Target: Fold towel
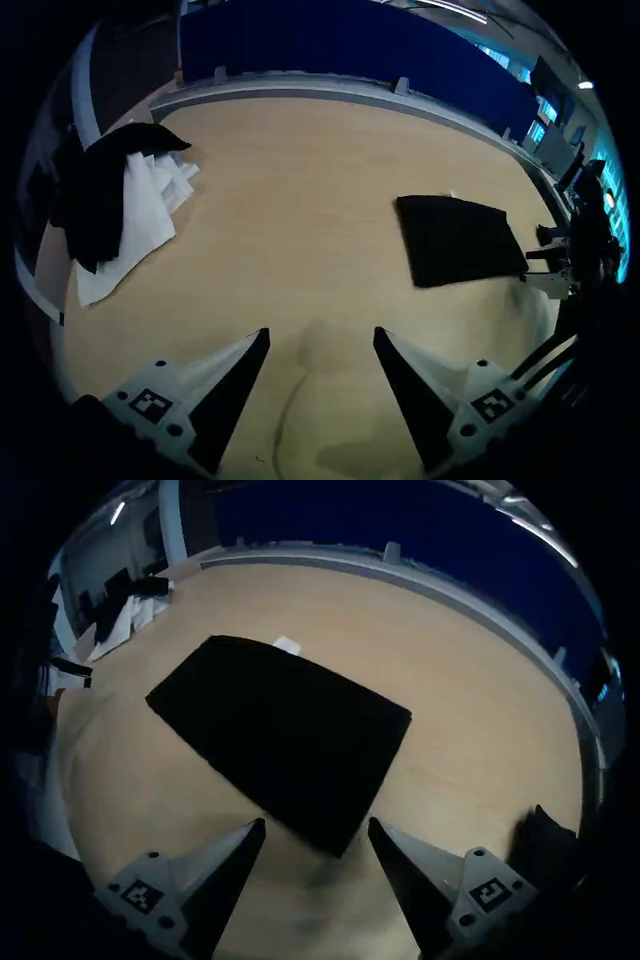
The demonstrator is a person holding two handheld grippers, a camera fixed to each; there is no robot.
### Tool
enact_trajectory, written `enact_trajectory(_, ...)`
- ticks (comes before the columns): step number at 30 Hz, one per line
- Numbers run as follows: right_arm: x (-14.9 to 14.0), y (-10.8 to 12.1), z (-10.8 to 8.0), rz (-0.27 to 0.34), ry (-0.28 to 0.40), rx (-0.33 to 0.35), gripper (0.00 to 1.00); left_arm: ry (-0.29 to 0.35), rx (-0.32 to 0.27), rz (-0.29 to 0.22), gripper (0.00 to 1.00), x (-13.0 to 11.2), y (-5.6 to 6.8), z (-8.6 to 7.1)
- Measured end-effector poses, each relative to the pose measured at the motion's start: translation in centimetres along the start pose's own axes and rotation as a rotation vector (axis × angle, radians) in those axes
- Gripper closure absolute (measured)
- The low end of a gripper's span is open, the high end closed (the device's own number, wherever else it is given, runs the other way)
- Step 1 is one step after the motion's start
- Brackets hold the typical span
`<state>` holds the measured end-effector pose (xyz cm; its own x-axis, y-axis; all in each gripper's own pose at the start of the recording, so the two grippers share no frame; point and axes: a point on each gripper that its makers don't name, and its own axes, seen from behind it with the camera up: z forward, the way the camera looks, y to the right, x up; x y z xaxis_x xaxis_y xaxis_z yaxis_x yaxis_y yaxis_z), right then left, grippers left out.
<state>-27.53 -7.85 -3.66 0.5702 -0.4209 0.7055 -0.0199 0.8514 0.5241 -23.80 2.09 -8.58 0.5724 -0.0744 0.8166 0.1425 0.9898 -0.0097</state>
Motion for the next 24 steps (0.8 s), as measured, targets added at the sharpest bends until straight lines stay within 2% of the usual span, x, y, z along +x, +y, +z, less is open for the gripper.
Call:
enact_trajectory(3, -1.0, 0.5, -0.1, 0.005, -0.015, -0.003, 0.00, 0.000, 0.001, 0.001, 0.04, 0.0, 0.0, -0.1)
enact_trajectory(5, -1.4, 0.6, -0.2, 0.005, -0.020, 0.001, 0.05, 0.000, 0.003, 0.001, 0.04, 0.0, -0.1, -0.1)
enact_trajectory(12, -1.9, 0.4, 0.2, -0.009, -0.027, 0.011, 0.37, -0.002, 0.003, 0.003, 0.04, -0.1, 0.1, -0.1)
enact_trajectory(17, -1.6, 0.7, 0.3, -0.012, -0.020, -0.002, 0.71, -0.002, 0.004, 0.005, 0.04, -0.2, 0.1, -0.2)
enact_trajectory(24, -1.5, 1.1, 0.2, -0.013, -0.017, -0.014, 0.86, -0.004, 0.006, 0.002, 0.04, -0.6, -0.1, -0.1)
